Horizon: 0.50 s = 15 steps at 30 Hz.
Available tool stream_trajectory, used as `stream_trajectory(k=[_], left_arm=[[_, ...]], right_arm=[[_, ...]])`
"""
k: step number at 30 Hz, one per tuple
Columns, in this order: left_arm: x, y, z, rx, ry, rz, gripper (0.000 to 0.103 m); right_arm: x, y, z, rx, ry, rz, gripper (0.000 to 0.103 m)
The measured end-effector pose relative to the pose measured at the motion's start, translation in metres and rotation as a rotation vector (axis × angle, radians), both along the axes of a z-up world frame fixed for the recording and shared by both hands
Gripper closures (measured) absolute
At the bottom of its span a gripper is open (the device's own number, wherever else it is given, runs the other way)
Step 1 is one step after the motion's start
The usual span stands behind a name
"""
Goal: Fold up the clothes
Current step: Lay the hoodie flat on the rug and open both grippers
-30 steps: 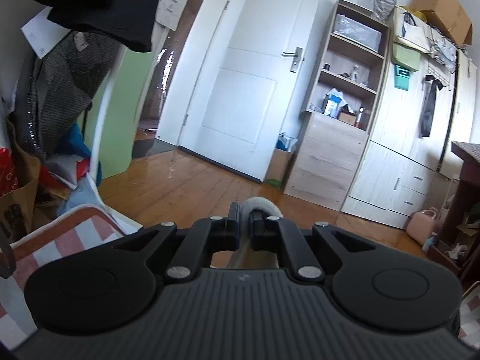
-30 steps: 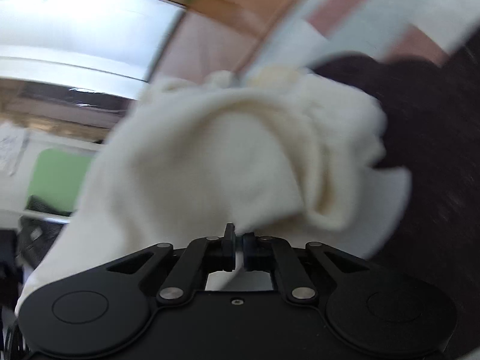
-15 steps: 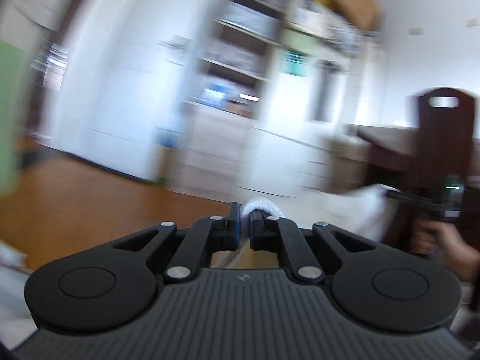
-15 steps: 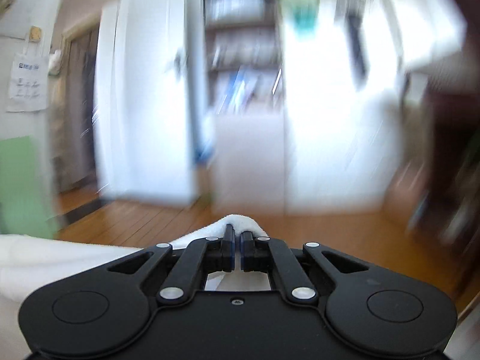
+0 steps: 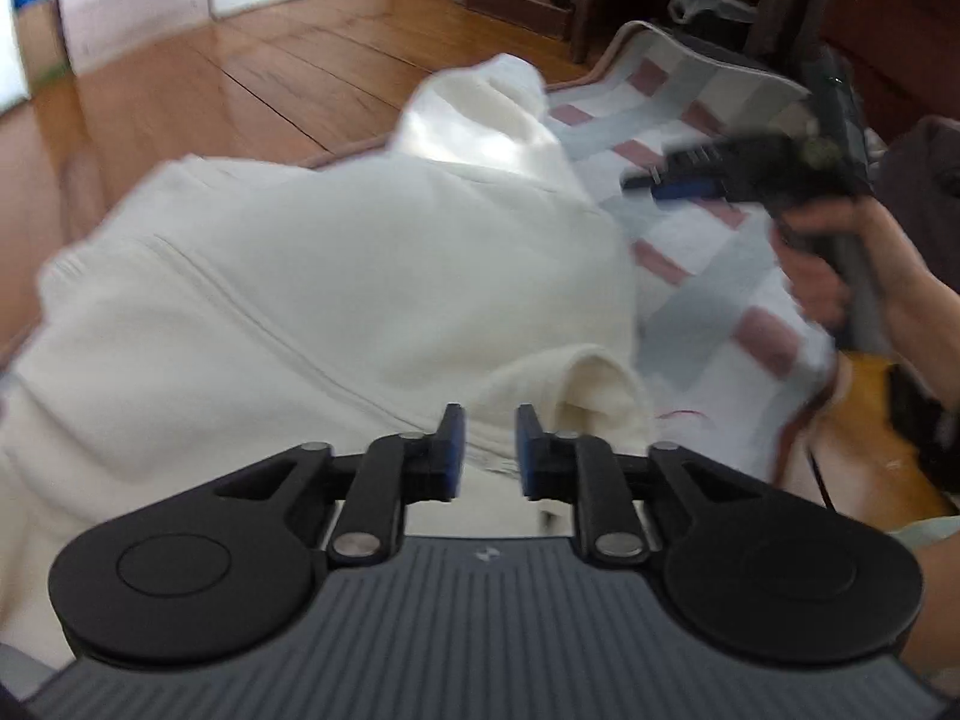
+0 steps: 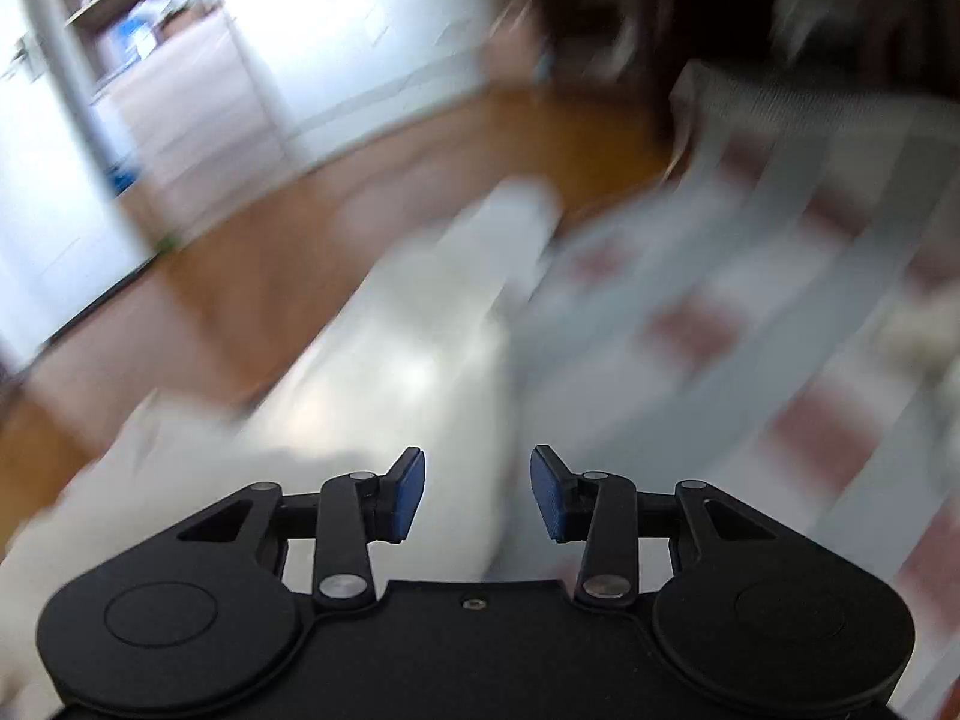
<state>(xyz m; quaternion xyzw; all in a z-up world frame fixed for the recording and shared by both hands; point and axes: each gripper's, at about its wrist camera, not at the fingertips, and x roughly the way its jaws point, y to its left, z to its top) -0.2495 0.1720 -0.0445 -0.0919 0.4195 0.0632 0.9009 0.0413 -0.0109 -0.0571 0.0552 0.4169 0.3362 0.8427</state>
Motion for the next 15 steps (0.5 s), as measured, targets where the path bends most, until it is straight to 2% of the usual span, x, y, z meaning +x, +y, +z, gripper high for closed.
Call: stream_trajectory(k=[1, 2, 5, 9, 12, 15], left_arm=[[-0.002, 0.002, 0.001, 0.013, -0.006, 0.029, 0.068], [-0.004, 0.004, 0.002, 0.023, -0.013, 0.059, 0.063], [-0.006, 0.017, 0.002, 0.001, -0.02, 0.135, 0.062], [-0.002, 0.023, -0.008, -0.074, -0.014, 0.168, 0.062], [0.001, 0.022, -0.013, -0.03, 0.005, 0.179, 0.062], [0.004, 0.023, -0.012, 0.021, 0.043, 0.205, 0.062]], right_arm=[[-0.013, 0.007, -0.004, 0.014, 0.024, 0.05, 0.057], [-0.023, 0.011, -0.006, 0.016, 0.035, 0.093, 0.057], [-0.048, 0.014, -0.007, 0.006, 0.051, 0.206, 0.056], [-0.068, 0.025, 0.0, 0.0, 0.064, 0.362, 0.056], [-0.085, 0.039, 0.01, -0.017, 0.08, 0.494, 0.048], [-0.112, 0.048, 0.02, -0.174, -0.026, 0.531, 0.043]])
